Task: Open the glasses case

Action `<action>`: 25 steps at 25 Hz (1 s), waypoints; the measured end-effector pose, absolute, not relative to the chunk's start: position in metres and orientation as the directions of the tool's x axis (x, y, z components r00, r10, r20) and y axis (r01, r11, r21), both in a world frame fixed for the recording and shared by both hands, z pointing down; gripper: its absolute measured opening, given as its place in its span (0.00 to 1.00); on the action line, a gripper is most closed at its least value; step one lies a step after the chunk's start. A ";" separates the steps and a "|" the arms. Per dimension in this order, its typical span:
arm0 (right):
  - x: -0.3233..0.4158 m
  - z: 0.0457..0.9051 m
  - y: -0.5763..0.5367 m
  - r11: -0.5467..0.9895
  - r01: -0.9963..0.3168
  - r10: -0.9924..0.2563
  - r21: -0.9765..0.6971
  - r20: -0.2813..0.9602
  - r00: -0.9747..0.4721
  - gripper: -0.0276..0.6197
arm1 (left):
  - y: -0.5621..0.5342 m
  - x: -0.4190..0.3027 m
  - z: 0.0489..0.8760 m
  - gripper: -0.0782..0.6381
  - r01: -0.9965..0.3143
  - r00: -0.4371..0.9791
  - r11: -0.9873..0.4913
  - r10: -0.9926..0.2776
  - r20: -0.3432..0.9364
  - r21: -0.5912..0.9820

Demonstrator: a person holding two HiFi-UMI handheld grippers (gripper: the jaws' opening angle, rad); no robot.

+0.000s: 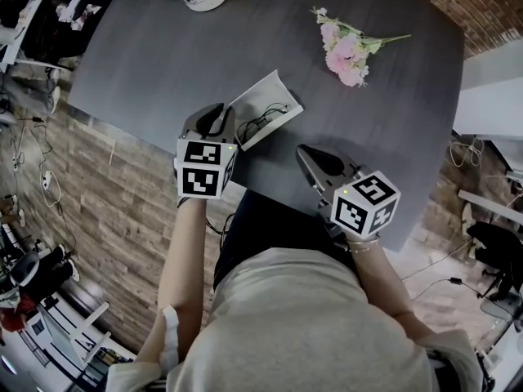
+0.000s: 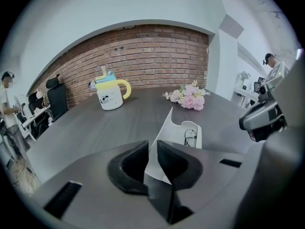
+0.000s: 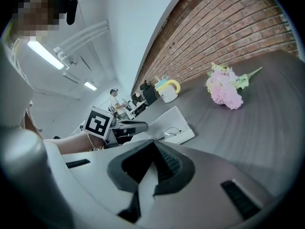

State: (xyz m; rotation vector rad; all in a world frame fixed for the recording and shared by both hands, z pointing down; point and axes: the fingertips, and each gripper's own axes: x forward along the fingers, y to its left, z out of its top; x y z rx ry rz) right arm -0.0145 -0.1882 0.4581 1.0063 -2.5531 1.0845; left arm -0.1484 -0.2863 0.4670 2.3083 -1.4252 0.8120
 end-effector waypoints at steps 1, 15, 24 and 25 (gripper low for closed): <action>-0.014 0.457 -0.189 0.502 -0.656 -0.516 -0.563 0.414 -0.750 0.05 | -0.284 -0.148 0.466 0.17 -0.891 0.349 -0.454 -0.714 0.607 -0.022; -0.016 0.412 -0.206 0.592 -0.631 -0.534 -0.501 0.343 -0.773 0.05 | -0.249 -0.124 0.385 0.17 -0.864 0.500 -0.471 -0.770 0.396 0.175; -0.020 0.373 -0.214 0.632 -0.603 -0.559 -0.487 0.252 -0.790 0.05 | -0.229 -0.105 0.356 0.15 -0.810 0.586 -0.540 -0.749 0.310 0.227; -0.020 0.368 -0.214 0.636 -0.601 -0.561 -0.483 0.245 -0.791 0.05 | -0.225 -0.104 0.357 0.15 -0.807 0.591 -0.542 -0.745 0.310 0.235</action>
